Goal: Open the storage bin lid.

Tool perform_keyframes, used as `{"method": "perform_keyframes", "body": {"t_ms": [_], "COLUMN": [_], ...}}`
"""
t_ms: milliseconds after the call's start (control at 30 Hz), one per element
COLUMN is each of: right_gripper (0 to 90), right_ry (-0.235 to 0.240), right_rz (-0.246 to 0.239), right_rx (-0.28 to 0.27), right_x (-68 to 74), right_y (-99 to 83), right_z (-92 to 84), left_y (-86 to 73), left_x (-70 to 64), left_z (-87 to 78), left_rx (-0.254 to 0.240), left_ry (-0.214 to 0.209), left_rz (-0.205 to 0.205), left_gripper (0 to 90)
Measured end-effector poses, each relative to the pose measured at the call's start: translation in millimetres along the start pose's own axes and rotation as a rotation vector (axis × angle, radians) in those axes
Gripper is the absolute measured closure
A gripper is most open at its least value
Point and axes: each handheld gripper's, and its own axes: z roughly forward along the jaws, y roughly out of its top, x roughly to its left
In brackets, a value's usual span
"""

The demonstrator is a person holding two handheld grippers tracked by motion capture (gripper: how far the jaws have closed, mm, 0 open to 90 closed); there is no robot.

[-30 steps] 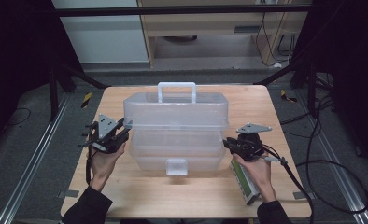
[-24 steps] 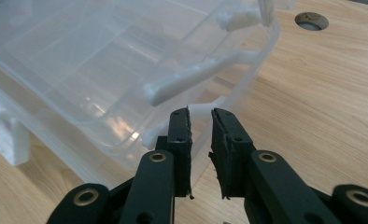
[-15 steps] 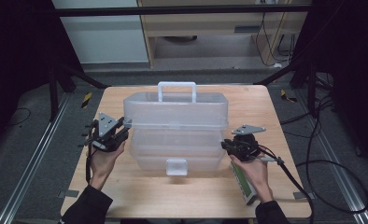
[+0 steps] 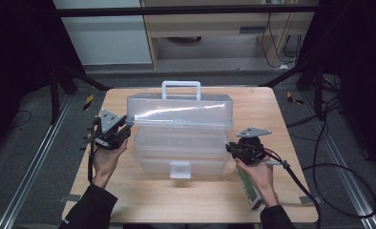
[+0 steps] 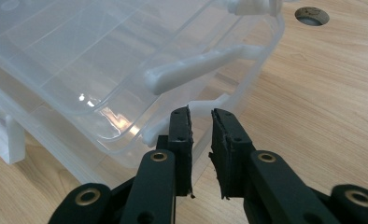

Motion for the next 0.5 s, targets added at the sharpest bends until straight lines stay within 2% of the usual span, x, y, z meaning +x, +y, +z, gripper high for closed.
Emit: {"method": "perform_keyframes", "body": {"t_ms": [300, 500], "right_gripper": [78.3, 78.3], "right_ry": [0.002, 0.001], "right_rz": [0.001, 0.004], "right_rx": [0.009, 0.01], "right_x": [-0.3, -0.2], "right_y": [1.4, 1.4], "right_z": [0.0, 0.0], "left_y": [5.3, 9.1], "left_x": [2.3, 3.8], "left_z": [2.7, 4.5], "left_rx": [-0.013, -0.019], "left_ry": [0.0, 0.005], "left_rz": [-0.017, -0.012], "left_gripper": [74.7, 75.0]}}
